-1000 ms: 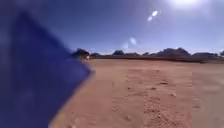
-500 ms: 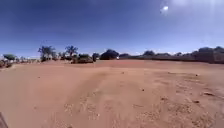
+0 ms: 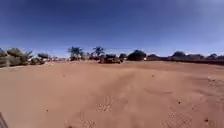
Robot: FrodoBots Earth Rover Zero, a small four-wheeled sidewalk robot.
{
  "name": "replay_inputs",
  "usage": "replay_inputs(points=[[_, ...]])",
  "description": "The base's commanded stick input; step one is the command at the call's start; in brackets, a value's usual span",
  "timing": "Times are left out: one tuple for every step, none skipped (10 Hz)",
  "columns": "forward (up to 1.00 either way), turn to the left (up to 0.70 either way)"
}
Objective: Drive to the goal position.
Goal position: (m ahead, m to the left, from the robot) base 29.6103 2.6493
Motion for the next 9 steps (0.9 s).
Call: replay_inputs(points=[[0.7,0.35],[0.7,0.18],[0.7,0.07],[0.7,0.0],[0.7,0.0],[0.7,0.0],[0.7,0.0],[0.7,0.0],[0.7,0.0]])
